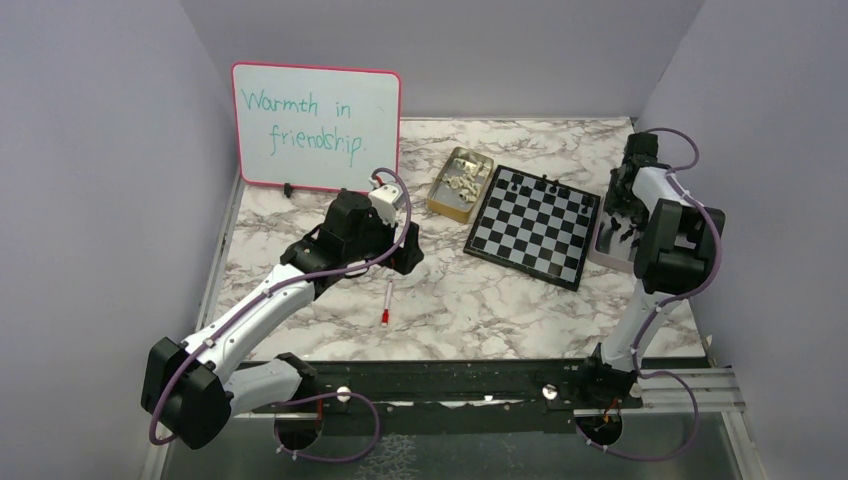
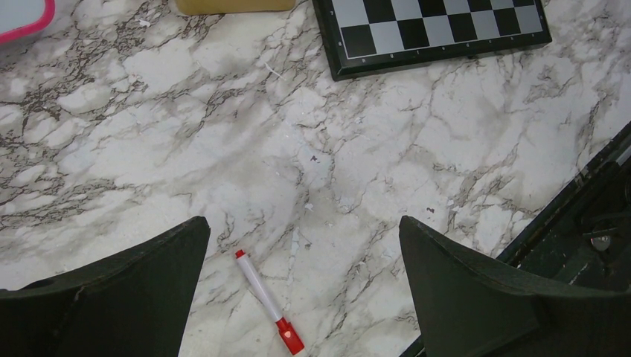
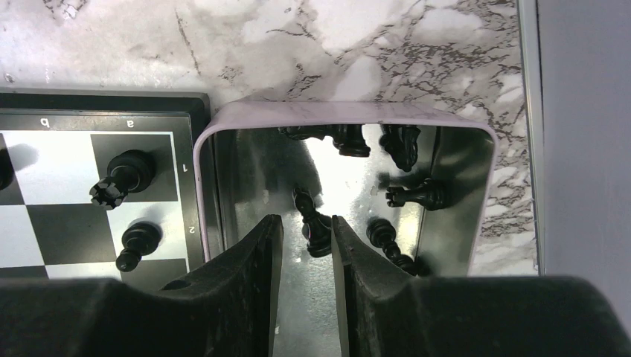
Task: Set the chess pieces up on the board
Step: Pick up the chess piece from the storage box.
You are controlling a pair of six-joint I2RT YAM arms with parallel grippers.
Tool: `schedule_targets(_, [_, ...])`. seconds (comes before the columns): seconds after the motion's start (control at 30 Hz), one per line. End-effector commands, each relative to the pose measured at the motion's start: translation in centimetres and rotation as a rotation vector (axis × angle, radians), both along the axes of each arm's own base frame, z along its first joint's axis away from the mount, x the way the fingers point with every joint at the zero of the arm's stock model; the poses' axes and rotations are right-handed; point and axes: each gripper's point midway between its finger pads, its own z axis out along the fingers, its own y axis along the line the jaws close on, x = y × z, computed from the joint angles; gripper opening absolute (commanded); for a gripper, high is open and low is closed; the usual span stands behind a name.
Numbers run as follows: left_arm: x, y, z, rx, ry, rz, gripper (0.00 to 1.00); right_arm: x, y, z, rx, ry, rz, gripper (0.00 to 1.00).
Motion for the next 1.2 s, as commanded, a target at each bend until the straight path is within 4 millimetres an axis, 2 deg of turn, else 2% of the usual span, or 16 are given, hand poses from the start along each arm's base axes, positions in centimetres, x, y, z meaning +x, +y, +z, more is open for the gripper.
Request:
schedule_targets(0.0, [0.0,0.0,0.2,0.005,-0.014,0.003,0.99,-0.1,0.0,-0.8,0.026,0.05,0.036,0.35])
schedule_targets(0.63, [0.1,0.2,0.2,0.009,-0.019,0.009,0.98,-1.0,-0.2,-3.1,0.054,0.156,0.054,0.27])
schedule_targets(0.8, [0.1,0.2,0.4,0.007,-0.023,0.011,0.96,-1.3,-0.3,-3.4,0.048,0.175,0.045,0.18])
schedule_targets(0.87, [0.1,0.2,0.4,0.007,-0.024,0.012,0.96,-1.3,-0.3,-3.1,0.05,0.168,0.033,0.12])
schedule_targets(0.97, [0.1,0.2,0.5,0.003,-0.027,0.014,0.95,-1.6,-0.4,-1.9,0.04,0.143,-0.001,0.11])
schedule_targets(1.17, [0.3,0.4,0.7,-0.004,-0.027,0.037,0.93,-2.0,-0.8,1.8,0.007,0.055,-0.082,0.07])
